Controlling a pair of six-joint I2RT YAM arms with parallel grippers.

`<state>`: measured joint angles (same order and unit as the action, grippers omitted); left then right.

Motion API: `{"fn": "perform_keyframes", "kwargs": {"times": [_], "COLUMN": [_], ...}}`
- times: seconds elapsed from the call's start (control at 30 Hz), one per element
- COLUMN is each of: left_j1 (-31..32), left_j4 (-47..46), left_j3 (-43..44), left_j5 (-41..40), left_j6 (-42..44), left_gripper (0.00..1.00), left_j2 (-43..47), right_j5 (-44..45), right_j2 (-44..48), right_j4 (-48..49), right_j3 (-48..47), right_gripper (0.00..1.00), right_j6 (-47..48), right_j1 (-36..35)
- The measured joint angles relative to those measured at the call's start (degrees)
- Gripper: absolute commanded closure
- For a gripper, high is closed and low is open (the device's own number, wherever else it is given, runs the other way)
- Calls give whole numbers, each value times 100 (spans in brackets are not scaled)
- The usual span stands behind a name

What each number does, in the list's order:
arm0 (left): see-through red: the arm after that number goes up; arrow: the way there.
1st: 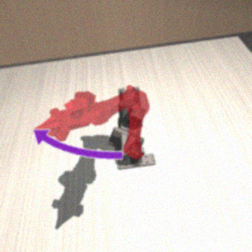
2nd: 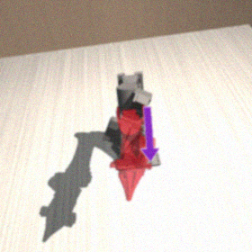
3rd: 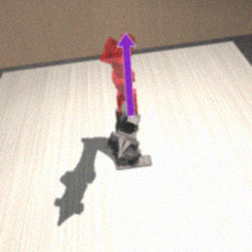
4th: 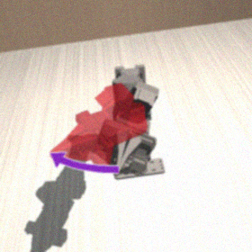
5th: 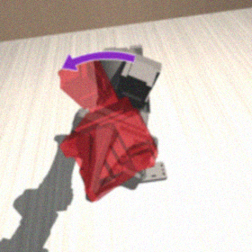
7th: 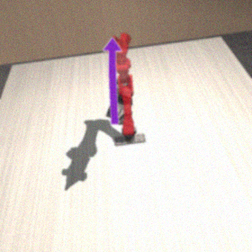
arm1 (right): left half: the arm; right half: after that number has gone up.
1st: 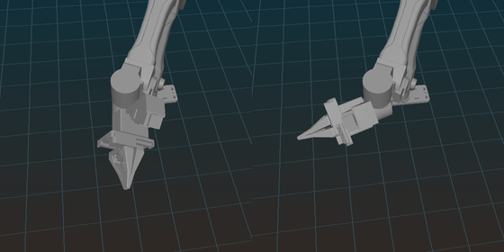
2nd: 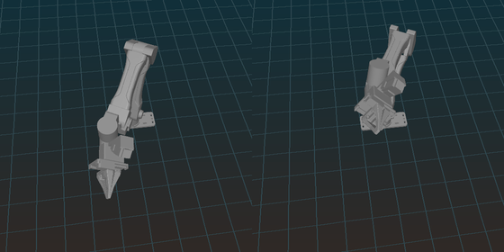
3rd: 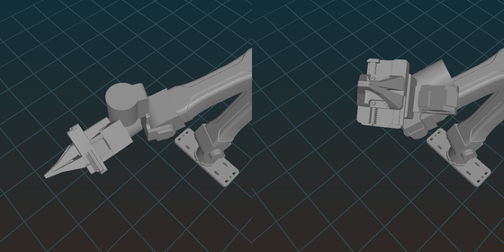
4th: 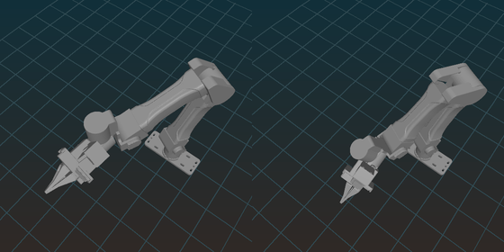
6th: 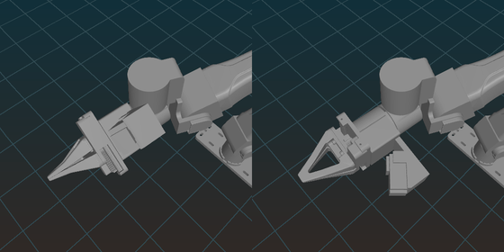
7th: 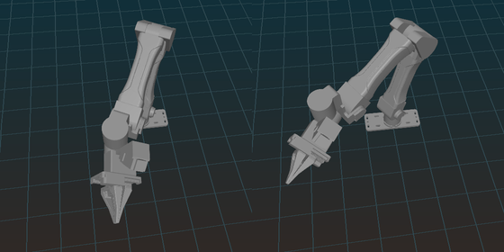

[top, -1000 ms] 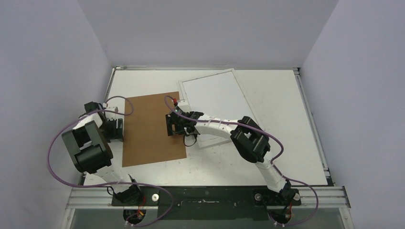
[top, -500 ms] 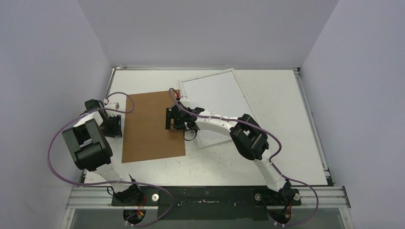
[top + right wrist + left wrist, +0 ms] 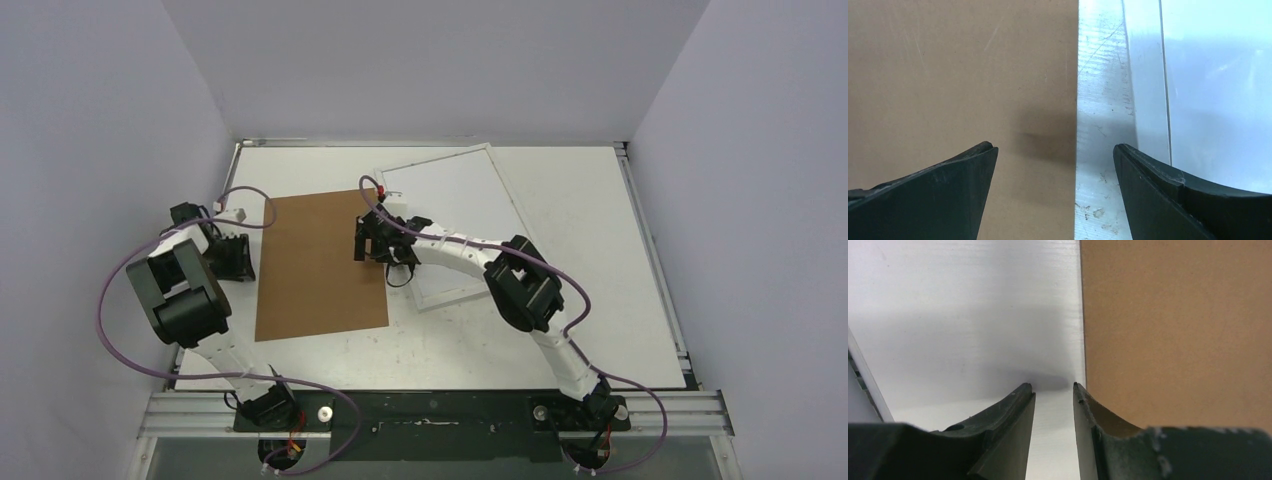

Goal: Put the photo into the frame

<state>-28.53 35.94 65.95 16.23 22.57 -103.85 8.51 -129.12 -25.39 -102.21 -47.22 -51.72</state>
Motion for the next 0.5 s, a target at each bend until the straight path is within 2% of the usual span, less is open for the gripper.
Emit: {"fn": "perform_keyframes", "kwargs": {"times": [0.5], "left_j1": [422], "left_j4": [-411], "left_j3": [28], "left_j5": [-605], "left_j6": [-227], "left_gripper": [67], "left_j2": [-133], "right_j5": [175], "right_j2": [-273], "right_j4": [328], "right_j3": [-162], "right_gripper": [10], "right_j6": [-269], "right_j1": [-269]}}
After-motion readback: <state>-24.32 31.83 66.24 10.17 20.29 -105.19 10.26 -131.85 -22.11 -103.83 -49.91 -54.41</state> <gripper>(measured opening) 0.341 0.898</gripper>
